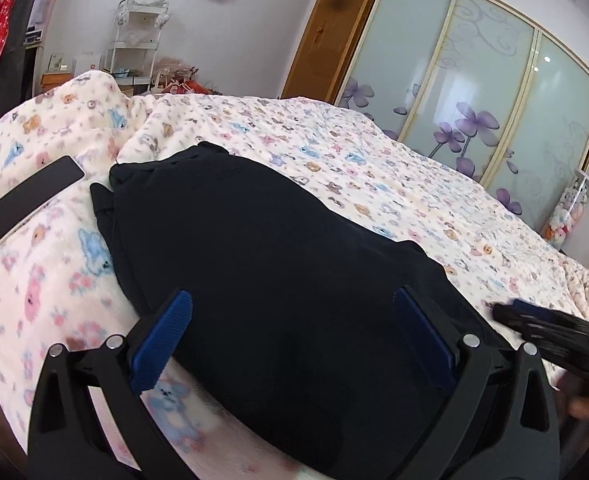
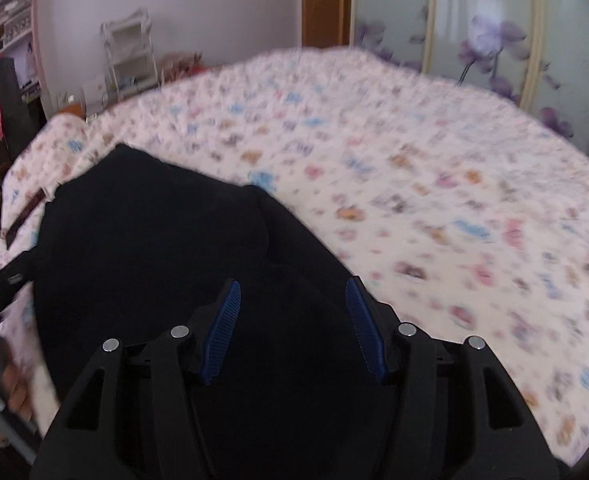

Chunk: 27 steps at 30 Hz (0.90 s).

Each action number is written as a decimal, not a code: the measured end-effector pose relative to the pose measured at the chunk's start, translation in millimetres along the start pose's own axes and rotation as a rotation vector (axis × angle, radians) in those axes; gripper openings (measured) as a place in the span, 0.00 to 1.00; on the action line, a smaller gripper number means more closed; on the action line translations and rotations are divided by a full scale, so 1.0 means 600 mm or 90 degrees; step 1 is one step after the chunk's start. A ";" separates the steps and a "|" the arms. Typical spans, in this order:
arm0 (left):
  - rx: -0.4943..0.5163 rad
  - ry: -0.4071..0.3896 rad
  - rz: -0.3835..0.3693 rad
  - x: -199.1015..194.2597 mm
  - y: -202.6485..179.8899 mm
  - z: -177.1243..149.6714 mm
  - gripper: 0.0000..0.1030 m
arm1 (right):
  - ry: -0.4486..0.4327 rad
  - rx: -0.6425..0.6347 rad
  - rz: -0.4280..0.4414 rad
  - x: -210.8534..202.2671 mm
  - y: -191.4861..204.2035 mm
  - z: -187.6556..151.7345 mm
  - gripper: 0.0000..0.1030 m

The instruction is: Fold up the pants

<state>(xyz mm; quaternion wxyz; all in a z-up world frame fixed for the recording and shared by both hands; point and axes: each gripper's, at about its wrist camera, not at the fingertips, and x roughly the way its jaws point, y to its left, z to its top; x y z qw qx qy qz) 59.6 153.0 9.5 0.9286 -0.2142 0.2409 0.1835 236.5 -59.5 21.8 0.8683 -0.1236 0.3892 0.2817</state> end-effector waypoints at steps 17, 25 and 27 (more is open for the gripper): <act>-0.061 0.036 -0.023 0.010 0.018 -0.002 0.98 | 0.028 0.003 -0.084 0.064 -0.009 0.013 0.02; -0.055 0.034 -0.017 0.007 0.016 0.001 0.98 | 0.067 -0.027 -0.141 0.118 0.001 -0.018 0.18; -0.064 0.038 -0.029 0.008 0.024 0.006 0.98 | 0.062 0.007 -0.155 0.099 -0.010 -0.015 0.44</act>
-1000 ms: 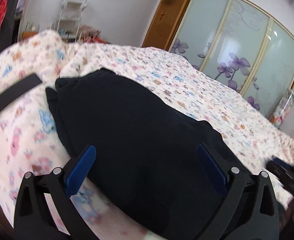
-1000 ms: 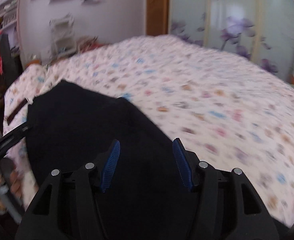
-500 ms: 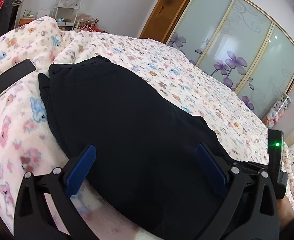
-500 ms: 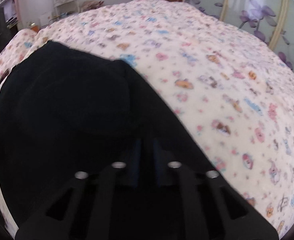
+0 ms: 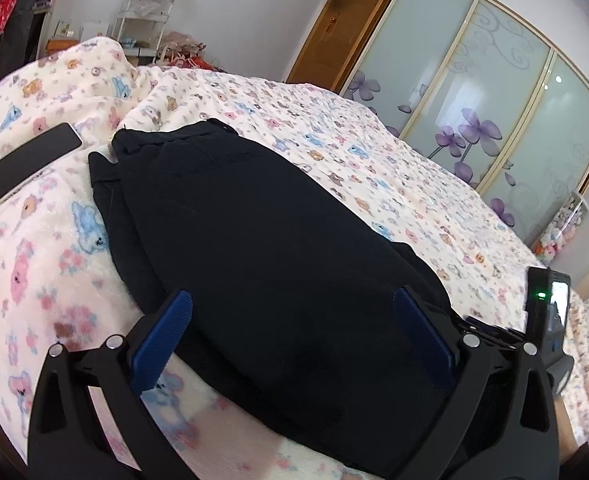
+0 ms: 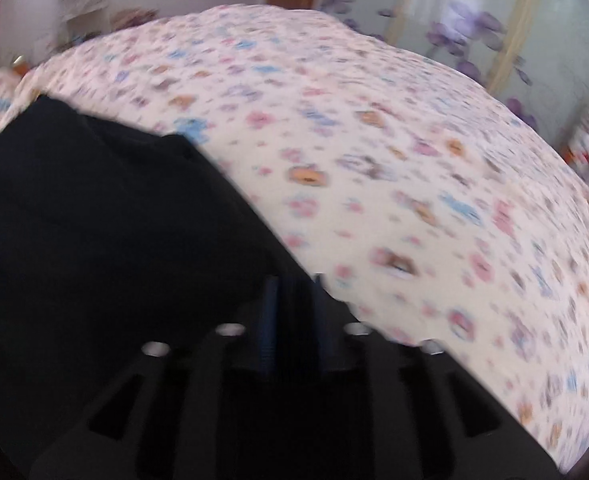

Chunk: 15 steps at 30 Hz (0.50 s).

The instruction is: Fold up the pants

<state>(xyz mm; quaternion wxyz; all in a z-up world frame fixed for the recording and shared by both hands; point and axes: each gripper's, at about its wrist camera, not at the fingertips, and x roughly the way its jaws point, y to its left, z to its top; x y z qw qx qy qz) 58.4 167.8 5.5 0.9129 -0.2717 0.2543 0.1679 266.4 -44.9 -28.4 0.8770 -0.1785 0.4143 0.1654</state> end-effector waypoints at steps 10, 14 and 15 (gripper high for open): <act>-0.183 0.014 -0.062 0.002 0.085 0.021 0.98 | -0.118 0.455 0.105 -0.253 -0.239 -0.240 0.57; -0.129 0.023 -0.071 0.003 0.051 0.011 0.98 | -0.172 0.654 0.035 -0.368 -0.348 -0.417 0.56; -0.118 0.020 -0.068 0.001 0.044 0.009 0.98 | -0.181 0.686 -0.003 -0.391 -0.369 -0.452 0.56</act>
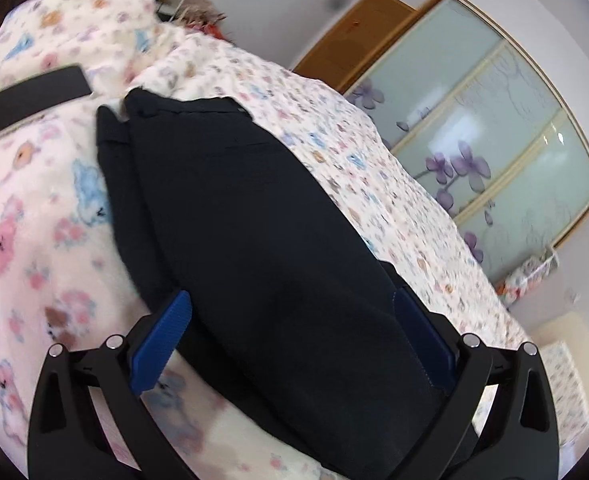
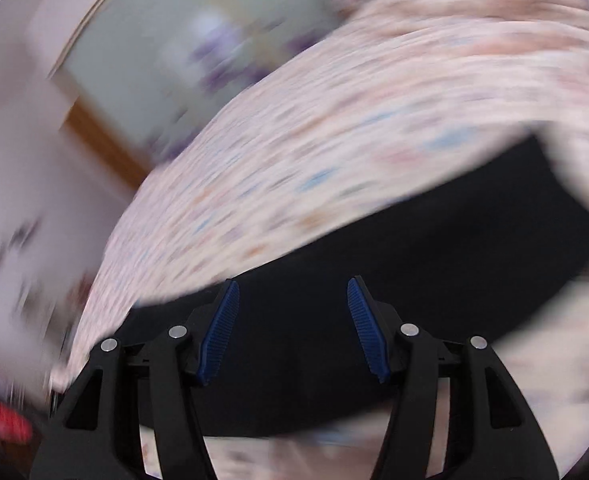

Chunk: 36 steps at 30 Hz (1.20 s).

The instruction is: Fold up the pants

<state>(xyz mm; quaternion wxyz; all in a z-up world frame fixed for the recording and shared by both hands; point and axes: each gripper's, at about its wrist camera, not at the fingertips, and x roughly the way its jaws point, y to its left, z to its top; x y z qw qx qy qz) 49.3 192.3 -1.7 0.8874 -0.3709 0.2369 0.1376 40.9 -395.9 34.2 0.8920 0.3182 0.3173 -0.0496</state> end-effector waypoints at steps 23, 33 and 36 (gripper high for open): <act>0.034 0.005 0.033 0.020 -0.010 -0.010 0.98 | -0.015 0.315 -0.146 -0.025 -0.241 0.005 0.49; 0.027 0.009 0.028 0.020 -0.006 -0.009 0.98 | -0.100 0.350 -0.105 -0.029 -0.259 0.001 0.22; 0.018 0.020 0.023 0.023 -0.004 -0.010 0.98 | -0.151 0.282 -0.070 -0.059 -0.226 0.008 0.21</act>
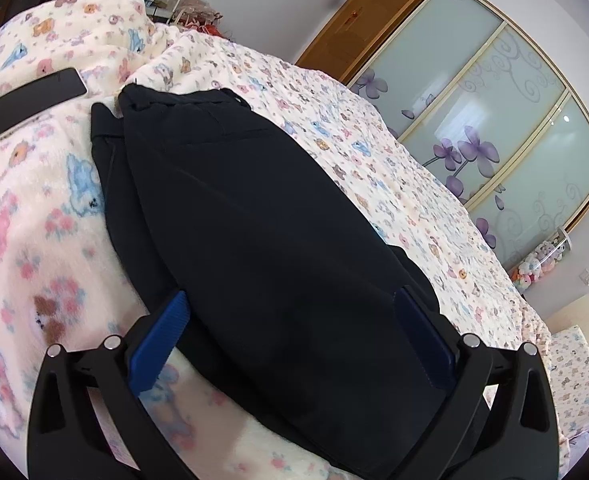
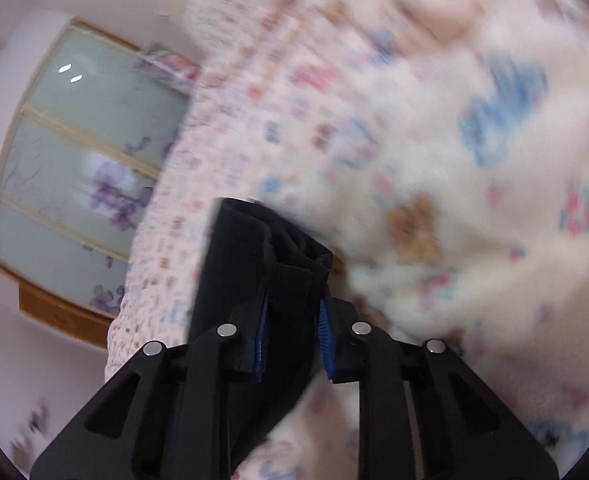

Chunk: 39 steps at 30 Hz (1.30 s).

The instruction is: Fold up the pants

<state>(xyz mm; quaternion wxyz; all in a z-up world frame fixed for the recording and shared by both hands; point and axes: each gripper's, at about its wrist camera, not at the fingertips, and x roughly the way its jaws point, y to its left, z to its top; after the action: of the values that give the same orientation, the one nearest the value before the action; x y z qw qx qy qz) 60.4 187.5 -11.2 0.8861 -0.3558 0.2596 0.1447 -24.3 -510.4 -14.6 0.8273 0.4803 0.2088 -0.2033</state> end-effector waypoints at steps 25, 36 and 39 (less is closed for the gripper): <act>0.009 -0.042 -0.022 -0.028 -0.005 0.004 0.98 | 0.408 -0.466 0.263 0.147 0.483 -0.574 0.21; 0.067 -0.144 -0.010 -0.072 -0.031 0.003 0.98 | 0.449 -0.568 0.283 0.130 0.506 -0.669 0.22; 0.057 -0.133 -0.012 -0.068 -0.028 0.006 0.98 | 0.470 -0.596 0.268 0.137 0.482 -0.686 0.33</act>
<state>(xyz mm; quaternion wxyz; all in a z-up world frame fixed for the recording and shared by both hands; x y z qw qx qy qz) 35.7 175.6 23.1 0.9248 -0.3011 0.1684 0.1605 137.1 -28.0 -39.5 0.8453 0.1370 0.4485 0.2560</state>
